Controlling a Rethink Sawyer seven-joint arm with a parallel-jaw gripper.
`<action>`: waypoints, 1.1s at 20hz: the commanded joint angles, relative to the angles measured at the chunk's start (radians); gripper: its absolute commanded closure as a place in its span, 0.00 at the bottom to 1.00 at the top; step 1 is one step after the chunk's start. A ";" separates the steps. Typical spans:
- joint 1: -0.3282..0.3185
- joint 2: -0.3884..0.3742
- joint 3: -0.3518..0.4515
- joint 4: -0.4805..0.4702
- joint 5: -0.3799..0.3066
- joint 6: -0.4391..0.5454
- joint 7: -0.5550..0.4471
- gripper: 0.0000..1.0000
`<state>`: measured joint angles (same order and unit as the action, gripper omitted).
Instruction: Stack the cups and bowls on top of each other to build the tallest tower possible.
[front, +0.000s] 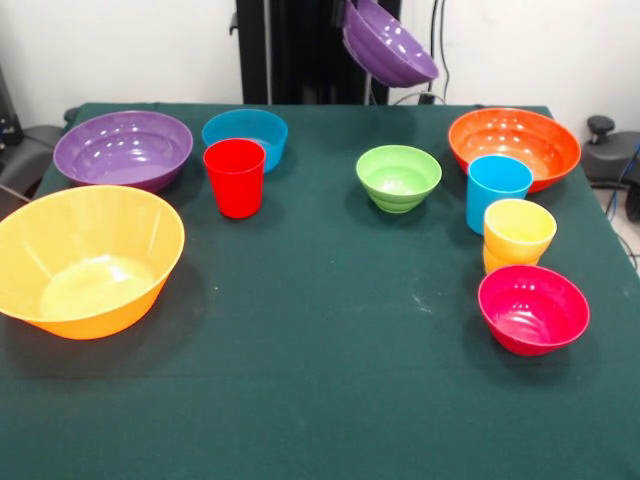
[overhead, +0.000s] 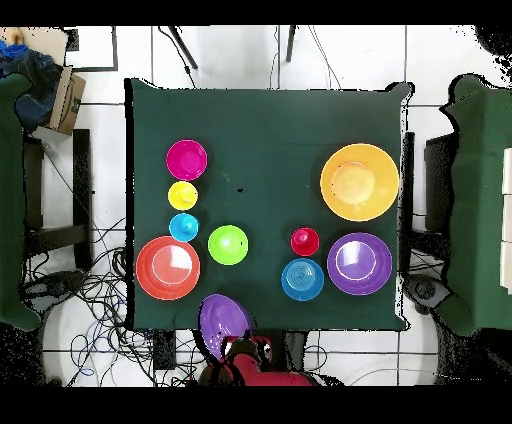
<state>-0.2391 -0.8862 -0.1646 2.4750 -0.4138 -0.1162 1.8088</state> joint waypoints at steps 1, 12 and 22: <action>-0.116 -0.061 0.148 0.037 -0.065 0.135 0.039 1.00; -0.136 -0.125 0.203 0.036 -0.039 0.205 0.031 1.00; -0.117 -0.142 0.215 0.018 -0.029 0.241 0.043 1.00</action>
<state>-0.3688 -1.0273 -0.0547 2.4996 -0.4300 0.0062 1.8088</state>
